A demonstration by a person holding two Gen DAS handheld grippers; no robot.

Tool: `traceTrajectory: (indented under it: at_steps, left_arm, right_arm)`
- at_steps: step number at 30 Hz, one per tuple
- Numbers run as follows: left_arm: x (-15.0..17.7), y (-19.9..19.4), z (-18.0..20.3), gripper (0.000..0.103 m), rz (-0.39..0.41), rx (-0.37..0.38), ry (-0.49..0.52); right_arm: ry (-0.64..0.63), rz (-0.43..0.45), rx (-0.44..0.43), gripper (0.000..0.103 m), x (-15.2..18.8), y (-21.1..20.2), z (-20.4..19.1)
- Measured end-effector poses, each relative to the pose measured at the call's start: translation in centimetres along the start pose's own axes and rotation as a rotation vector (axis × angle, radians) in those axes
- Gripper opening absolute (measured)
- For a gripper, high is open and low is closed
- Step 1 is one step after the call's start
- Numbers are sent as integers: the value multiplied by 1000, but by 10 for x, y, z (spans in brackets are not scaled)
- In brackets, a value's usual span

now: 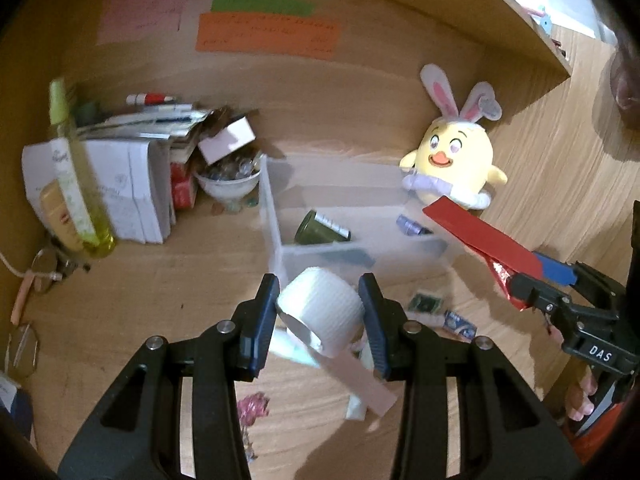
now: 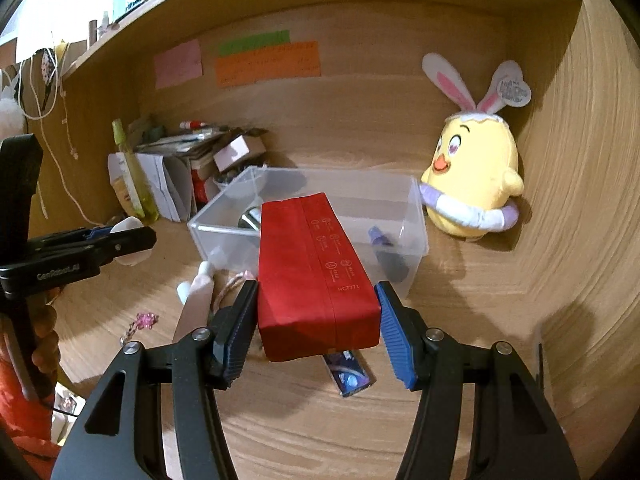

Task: Organize objects
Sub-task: 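Carry the tape roll and red pouch into the clear box and release both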

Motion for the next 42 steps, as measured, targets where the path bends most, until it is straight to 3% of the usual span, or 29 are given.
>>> traceTrajectory:
  at_steps: [17,29,42]
  left_arm:
    - [-33,29,4,41,13,-31,-20]
    - [-51,59,-5,41,-25,-36,-50]
    - [-59,93,-13,41,-72,-47,-66]
  right_arm:
    - [-4,70,-15,54,-42,24,18]
    - [-65,77,-37,54,-81,53,21]
    - [-99,6,-72,54,-89,102,15]
Point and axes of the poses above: each gripper's, at about its wrist camera, not at the fingertips, and y roughly the way its jaws point, z to its right, x to its underside, the point moved 2 cm from there along y, roughly the way its jaws point, and after that the axes turned 1 degree about x, right-handed, at the moved point
